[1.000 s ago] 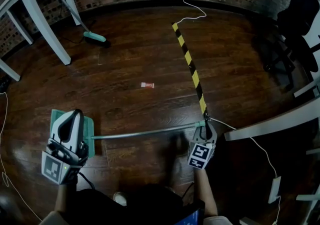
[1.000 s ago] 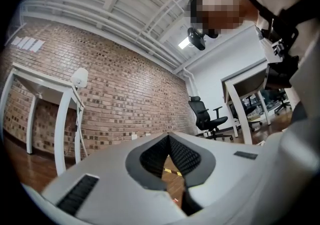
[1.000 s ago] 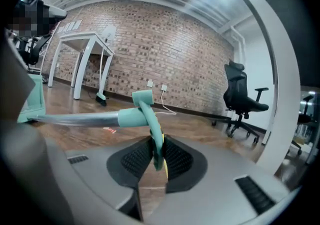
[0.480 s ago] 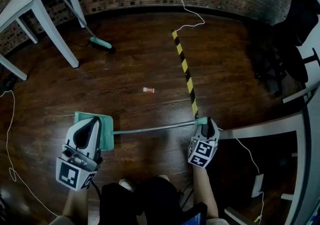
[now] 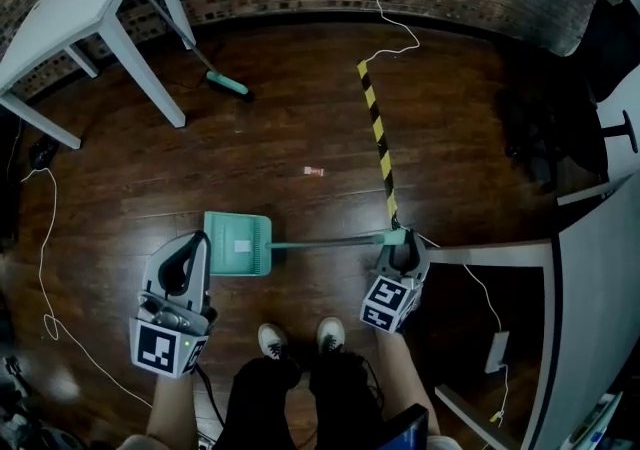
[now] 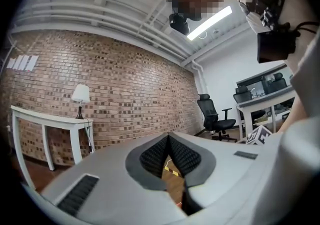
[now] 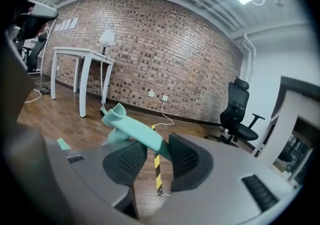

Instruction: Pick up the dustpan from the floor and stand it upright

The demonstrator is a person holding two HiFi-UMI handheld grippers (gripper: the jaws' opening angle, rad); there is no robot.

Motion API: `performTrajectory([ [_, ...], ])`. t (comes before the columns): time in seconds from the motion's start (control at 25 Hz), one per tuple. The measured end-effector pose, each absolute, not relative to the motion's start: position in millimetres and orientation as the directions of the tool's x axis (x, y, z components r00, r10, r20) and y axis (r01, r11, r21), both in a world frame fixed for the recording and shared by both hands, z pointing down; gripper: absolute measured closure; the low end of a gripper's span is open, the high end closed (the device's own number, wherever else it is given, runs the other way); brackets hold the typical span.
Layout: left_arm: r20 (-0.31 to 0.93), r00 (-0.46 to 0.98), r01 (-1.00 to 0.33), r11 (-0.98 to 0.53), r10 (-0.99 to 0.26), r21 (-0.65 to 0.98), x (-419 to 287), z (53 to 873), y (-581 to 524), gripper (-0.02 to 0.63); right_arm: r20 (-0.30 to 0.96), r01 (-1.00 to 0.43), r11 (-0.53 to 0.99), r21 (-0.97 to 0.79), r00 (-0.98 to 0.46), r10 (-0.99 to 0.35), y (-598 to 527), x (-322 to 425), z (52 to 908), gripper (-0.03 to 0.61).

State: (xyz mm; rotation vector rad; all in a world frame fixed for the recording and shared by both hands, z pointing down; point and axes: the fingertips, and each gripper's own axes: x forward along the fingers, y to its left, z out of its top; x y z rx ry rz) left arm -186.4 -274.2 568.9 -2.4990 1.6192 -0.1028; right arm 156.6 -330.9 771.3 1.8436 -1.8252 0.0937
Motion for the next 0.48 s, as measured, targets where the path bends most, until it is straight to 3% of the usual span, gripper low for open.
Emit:
performTrajectory([
  [0.16, -0.003, 0.377, -0.921, -0.375, -0.926, -0.107, -198, 534, -271, 0.603, 0.483, -0.899, 0.079, 0.43, 0.156, -0.862, -306, 150, 738, 0.445],
  [0.48, 0.046, 0.364, -0.93, -0.366, -0.93, -0.03, -209, 468, -263, 0.603, 0.617, -0.756, 0.334, 0.562, 0.115, -0.778, -283, 109, 715, 0.43],
])
